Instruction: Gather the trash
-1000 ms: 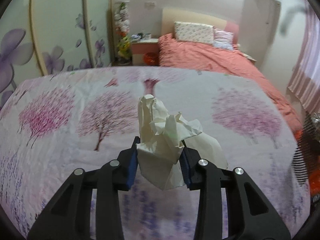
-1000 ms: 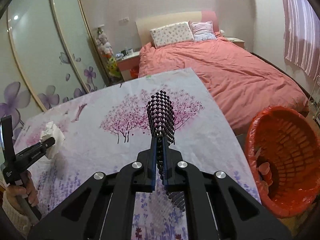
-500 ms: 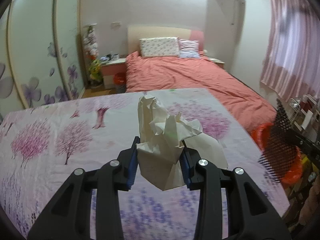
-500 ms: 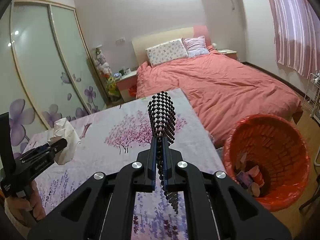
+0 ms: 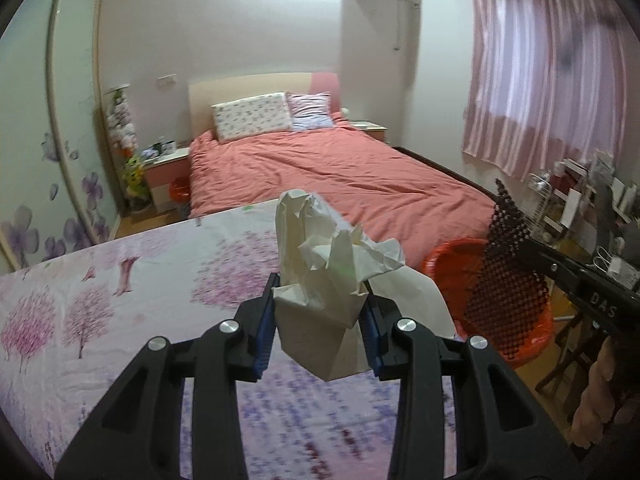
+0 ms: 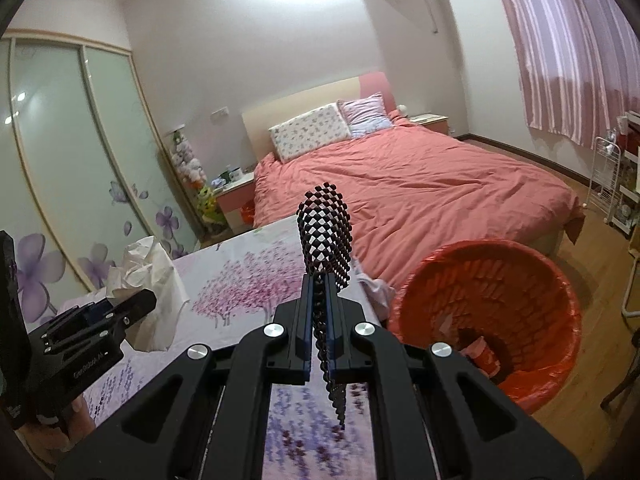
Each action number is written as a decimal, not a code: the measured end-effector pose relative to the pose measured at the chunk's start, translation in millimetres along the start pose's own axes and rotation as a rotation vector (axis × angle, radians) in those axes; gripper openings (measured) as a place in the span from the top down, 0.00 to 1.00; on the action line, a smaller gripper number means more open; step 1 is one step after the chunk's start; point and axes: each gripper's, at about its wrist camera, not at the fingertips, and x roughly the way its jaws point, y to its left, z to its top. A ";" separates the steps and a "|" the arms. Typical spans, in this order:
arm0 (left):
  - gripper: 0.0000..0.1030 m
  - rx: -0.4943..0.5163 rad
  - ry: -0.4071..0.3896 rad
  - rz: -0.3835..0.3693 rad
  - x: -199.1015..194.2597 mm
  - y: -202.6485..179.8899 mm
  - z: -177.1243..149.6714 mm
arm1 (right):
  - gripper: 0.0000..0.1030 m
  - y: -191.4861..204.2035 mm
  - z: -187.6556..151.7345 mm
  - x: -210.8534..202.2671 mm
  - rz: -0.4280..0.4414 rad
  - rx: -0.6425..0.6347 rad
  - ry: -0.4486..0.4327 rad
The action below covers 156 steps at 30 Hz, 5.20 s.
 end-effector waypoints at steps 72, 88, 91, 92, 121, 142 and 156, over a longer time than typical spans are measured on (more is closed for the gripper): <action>0.04 -0.056 -0.073 0.167 -86.7 -25.4 -108.9 | 0.03 -15.2 -65.3 -88.4 -0.457 -0.030 -0.087; 0.04 -0.159 -0.109 0.307 -133.3 -13.1 -156.0 | 0.03 16.6 -105.5 -115.4 -0.474 -0.089 -0.115; 0.04 -0.164 -0.105 0.299 -135.3 -13.4 -159.1 | 0.03 19.2 -107.1 -112.6 -0.485 -0.094 -0.096; 0.04 -0.166 -0.100 0.297 -135.4 -13.7 -159.5 | 0.03 21.6 -110.7 -112.4 -0.488 -0.096 -0.093; 0.04 -0.167 -0.070 0.278 -137.1 -26.2 -164.6 | 0.03 20.7 -123.2 -115.9 -0.502 -0.067 -0.050; 0.04 -0.131 -0.102 0.302 -146.5 -36.2 -159.0 | 0.03 19.1 -122.8 -118.5 -0.493 -0.062 -0.058; 0.04 -0.139 -0.096 0.301 -146.3 -34.1 -157.8 | 0.03 19.5 -123.5 -118.1 -0.494 -0.063 -0.058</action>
